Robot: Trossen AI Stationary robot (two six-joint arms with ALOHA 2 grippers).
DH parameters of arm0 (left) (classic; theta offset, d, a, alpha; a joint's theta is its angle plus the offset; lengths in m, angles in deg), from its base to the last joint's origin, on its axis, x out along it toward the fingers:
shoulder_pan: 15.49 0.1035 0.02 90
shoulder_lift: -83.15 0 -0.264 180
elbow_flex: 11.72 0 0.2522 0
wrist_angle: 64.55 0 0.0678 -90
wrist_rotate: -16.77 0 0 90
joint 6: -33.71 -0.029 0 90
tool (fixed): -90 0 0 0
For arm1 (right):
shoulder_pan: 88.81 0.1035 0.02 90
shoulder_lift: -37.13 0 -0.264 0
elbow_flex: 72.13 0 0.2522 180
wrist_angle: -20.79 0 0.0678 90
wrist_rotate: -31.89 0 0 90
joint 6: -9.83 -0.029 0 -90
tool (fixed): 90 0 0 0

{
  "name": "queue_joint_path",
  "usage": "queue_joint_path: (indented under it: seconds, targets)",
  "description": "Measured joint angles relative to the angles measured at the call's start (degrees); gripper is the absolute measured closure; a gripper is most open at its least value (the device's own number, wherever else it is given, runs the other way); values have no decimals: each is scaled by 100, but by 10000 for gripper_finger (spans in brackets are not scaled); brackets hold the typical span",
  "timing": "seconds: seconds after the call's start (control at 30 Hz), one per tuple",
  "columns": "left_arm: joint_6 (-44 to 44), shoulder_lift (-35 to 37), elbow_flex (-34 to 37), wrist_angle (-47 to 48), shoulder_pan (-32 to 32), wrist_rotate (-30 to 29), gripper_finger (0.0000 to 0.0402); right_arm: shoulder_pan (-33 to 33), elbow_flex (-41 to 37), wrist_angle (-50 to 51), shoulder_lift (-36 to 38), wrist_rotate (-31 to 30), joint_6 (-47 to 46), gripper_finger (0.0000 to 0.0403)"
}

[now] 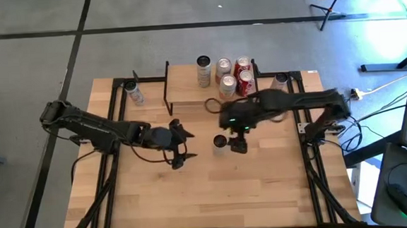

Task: Place canned beverage on shelf
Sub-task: Put the white yellow soda can on the shelf aligned with the other white yellow soda can

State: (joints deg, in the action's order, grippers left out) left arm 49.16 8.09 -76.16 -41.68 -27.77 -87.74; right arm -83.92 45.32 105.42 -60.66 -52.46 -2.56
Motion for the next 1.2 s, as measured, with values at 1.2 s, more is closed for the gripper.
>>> queue_joint_path:
  seconds: [1.2]
  targets:
    - [487, -3034, -288, -4156, 939, 712, 106, 2064, -3041, -96, 2951, -2070, -2655, 97]
